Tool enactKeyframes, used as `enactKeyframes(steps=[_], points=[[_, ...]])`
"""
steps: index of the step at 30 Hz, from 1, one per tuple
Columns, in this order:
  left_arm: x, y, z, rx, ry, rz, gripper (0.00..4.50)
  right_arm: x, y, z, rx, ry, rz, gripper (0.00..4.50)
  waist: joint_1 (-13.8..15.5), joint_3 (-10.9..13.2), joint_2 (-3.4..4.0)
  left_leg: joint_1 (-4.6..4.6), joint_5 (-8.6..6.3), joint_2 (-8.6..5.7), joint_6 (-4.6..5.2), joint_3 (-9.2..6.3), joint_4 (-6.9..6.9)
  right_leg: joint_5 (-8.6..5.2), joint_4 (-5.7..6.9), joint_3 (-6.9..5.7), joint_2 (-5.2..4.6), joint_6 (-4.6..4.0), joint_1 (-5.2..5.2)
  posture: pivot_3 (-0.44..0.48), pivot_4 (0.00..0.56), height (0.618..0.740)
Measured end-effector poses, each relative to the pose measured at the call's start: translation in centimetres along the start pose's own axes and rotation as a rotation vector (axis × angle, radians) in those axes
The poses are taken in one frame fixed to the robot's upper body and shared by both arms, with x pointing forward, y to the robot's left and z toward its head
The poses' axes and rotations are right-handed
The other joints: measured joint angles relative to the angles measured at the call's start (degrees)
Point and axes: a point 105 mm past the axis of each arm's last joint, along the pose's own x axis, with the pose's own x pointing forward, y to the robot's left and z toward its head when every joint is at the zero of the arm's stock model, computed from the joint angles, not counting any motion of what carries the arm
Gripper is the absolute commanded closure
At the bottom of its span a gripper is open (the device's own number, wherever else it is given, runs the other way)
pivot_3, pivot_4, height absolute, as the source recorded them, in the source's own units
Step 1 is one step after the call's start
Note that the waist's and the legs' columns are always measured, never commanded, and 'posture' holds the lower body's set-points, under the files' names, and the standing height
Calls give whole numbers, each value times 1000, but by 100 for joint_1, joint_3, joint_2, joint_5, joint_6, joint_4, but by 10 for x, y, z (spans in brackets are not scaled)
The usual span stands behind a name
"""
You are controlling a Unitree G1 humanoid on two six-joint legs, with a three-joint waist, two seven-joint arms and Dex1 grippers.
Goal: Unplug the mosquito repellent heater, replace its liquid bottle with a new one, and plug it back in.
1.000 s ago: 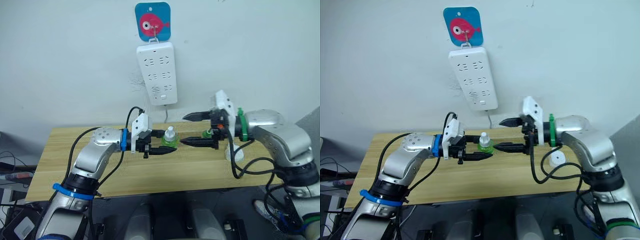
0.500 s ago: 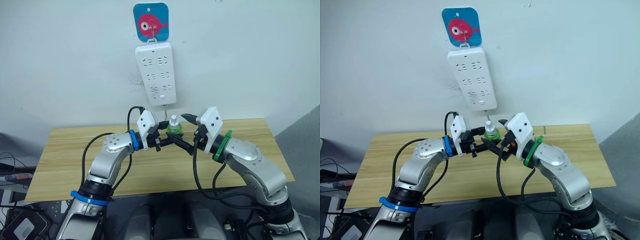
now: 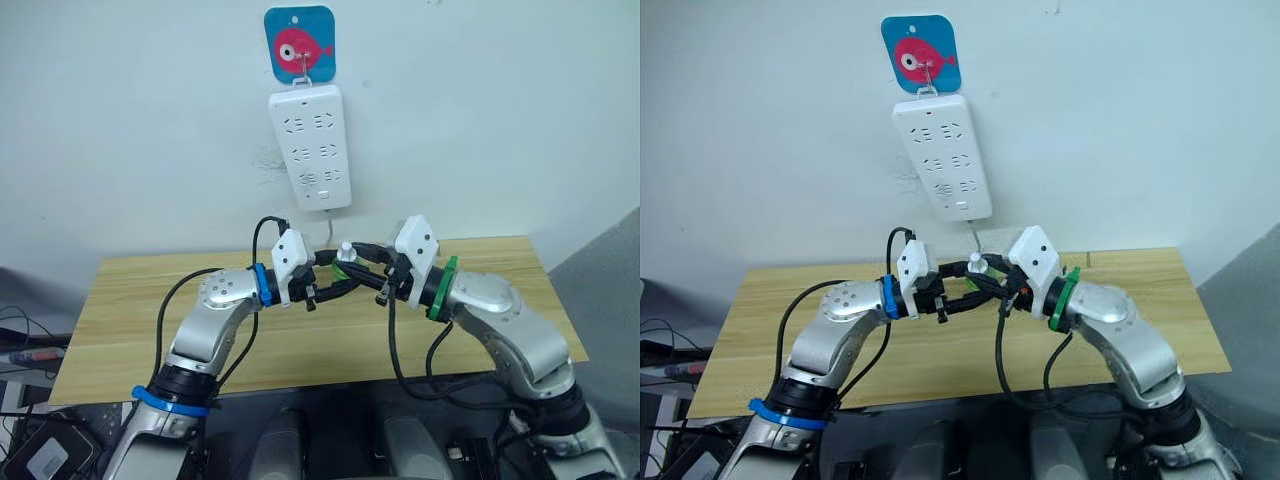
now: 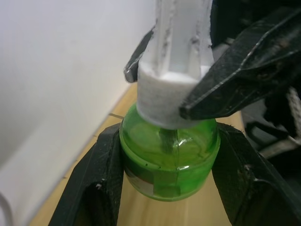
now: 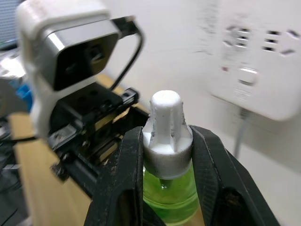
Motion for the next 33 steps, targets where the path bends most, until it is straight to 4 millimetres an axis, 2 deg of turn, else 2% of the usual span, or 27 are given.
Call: enactKeyframes(steps=[4, 8, 14, 17, 18, 20, 22, 26, 29, 33], points=[[-12, -16, 4, 54, 34, -153, 2245, -1, 7, 7, -53, 63, 350, 3457, -7, 3, 4, 3, -1, 4, 1, -7, -4, -1, 1, -6, 5, -2, 0, -110, 218, 740], [-12, -22, 6, 70, 29, -206, 2245, -3, 7, 12, -46, 107, 491, 3457, 43, 3, 4, -2, -1, 2, 1, -14, -3, -1, -3, -12, 1, -2, 1, -107, 220, 740], [-9, -18, 5, 76, 33, -172, 2245, -9, 7, 15, -24, 88, 482, 1355, 106, 3, 4, -4, -1, -1, 1, -10, 4, 0, -1, -8, -5, -2, 1, -130, 224, 740], [-9, -15, 5, 78, 27, -142, 2245, -30, -8, 15, -47, 109, 368, 239, 160, 3, 4, -4, -1, -1, 1, -10, 4, 0, -3, -9, -6, -2, 1, -136, 223, 740], [-8, -14, 5, 80, 24, -131, 2245, -36, -9, 14, -49, 116, 340, 5, 167, 3, 4, -4, -1, -1, 1, -12, 3, 0, -4, -10, -6, -2, 2, -139, 223, 740], [-10, -9, 3, 76, 22, -99, 2245, -48, -5, 10, -36, 121, 271, 0, 172, 2, 3, -5, -1, 2, 1, -13, 1, 0, -5, -13, -5, -2, 3, -140, 223, 740], [-11, -6, 1, 66, 23, -73, 2245, -46, 3, 6, -22, 107, 214, 0, 142, 2, 3, -4, -1, 3, 1, -9, 0, 0, 2, -8, -4, -2, 0, -140, 223, 740], [-8, -6, 2, 72, 9, -70, 2245, -23, 16, 14, 16, -19, 79, 0, 54, 2, 4, 0, 1, 5, -2, -7, 2, -1, 18, -5, 0, -1, -3, -157, 215, 740], [-8, -6, 3, 76, 5, -69, 2245, -9, 15, 17, 23, -50, 1, 0, 17, 2, 4, 0, 2, 1, -3, -6, 4, -1, 17, -3, -1, -1, -2, -158, 212, 740], [-7, -5, 2, 76, 7, -65, 2245, 4, 6, 10, 19, -18, -66, 0, 21, 1, 3, -1, 2, -2, -3, -5, 4, -1, 8, -3, -3, -1, -1, -156, 211, 740]])
